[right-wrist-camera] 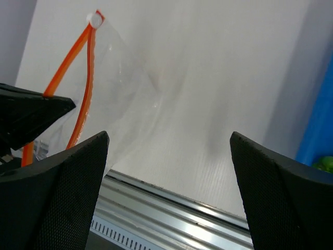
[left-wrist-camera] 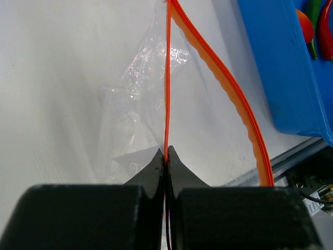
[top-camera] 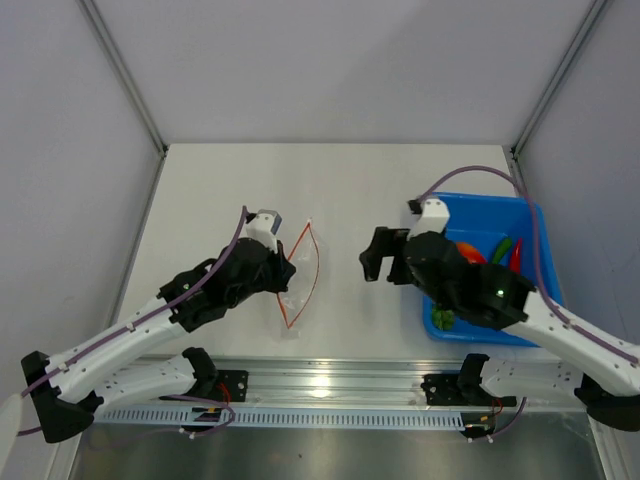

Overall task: Place the food in the zip-top bag and seal the zipper
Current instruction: Open the zipper of the food storage bag at the center of the board, then pick up the fake fruit from the bin.

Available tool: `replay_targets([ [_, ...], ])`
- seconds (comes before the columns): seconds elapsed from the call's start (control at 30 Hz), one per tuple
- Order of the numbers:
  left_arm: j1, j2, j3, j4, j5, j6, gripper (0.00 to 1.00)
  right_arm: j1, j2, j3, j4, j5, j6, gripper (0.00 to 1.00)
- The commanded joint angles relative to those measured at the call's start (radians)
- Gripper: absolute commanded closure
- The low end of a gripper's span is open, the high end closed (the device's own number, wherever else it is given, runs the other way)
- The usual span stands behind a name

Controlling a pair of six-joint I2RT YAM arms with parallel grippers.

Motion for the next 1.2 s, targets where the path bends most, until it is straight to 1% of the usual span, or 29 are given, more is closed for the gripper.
replay_targets([
  [0.0,0.005,0.015,0.03,0.045,-0.02,0.034,0.99,-0.043,-0.126,0.016,-0.075,0.071,0.003,0.01],
  [0.03,0.005,0.02,0.033,0.048,-0.017,0.036,1.0,-0.072,-0.148,0.007,-0.092,0.094,0.0,0.01],
  [0.07,0.005,0.023,0.036,0.054,-0.014,0.036,1.0,-0.095,-0.164,0.004,-0.112,0.15,0.0,0.01],
  [0.13,0.005,0.032,0.036,0.059,-0.007,0.039,0.99,-0.165,-0.184,0.0,-0.19,0.187,0.011,0.01],
  [0.17,0.005,0.032,0.035,0.063,0.0,0.039,1.0,-0.258,-0.179,0.003,-0.208,0.183,0.009,0.01],
  [0.23,0.005,0.032,0.041,0.072,0.017,0.037,1.0,-0.363,-0.15,0.002,-0.247,0.152,0.018,0.01],
  [0.27,0.005,0.034,0.041,0.075,0.022,0.037,1.0,-0.461,-0.138,-0.007,-0.247,0.131,0.014,0.01],
  [0.33,0.005,0.031,0.045,0.074,0.037,0.037,0.99,-0.555,-0.09,-0.027,-0.242,0.074,-0.002,0.01],
  [0.37,0.005,0.029,0.044,0.074,0.042,0.036,0.99,-0.598,-0.073,-0.038,-0.232,0.053,-0.014,0.01],
  [0.4,0.005,0.029,0.044,0.074,0.046,0.036,0.99,-0.68,-0.057,-0.065,-0.218,0.013,-0.028,0.01],
  [0.5,0.005,0.018,0.036,0.071,0.057,0.034,0.99,-0.802,0.003,-0.125,-0.143,-0.01,-0.057,0.01],
  [0.53,0.005,0.017,0.035,0.071,0.06,0.034,0.99,-0.822,0.026,-0.141,-0.086,-0.03,-0.068,0.01],
  [0.57,0.005,0.011,0.033,0.071,0.066,0.034,1.0,-0.831,0.037,-0.156,-0.051,-0.052,-0.121,0.01],
  [0.63,0.005,0.008,0.033,0.069,0.068,0.034,0.99,-0.836,0.071,-0.171,-0.014,-0.035,-0.162,0.01],
  [0.73,0.005,-0.006,0.033,0.068,0.071,0.036,1.0,-0.853,0.167,-0.156,0.002,0.046,-0.224,0.01],
  [0.8,0.005,-0.02,0.021,0.072,0.074,0.036,0.99,-0.873,0.253,-0.142,0.002,0.045,-0.279,0.01],
  [0.83,0.005,-0.028,0.01,0.088,0.08,0.036,0.99,-0.891,0.299,-0.135,0.015,0.011,-0.317,0.01],
  [0.87,0.005,-0.028,0.007,0.088,0.08,0.036,0.99,-0.897,0.299,-0.135,0.015,-0.012,-0.318,0.01],
  [0.97,0.005,-0.029,0.003,0.091,0.104,0.03,0.99,-0.913,0.347,-0.171,0.075,-0.023,-0.391,0.01],
  [1.17,0.005,-0.048,-0.008,0.094,0.138,0.031,0.99,-0.969,0.411,-0.181,0.143,-0.069,-0.508,0.01],
])
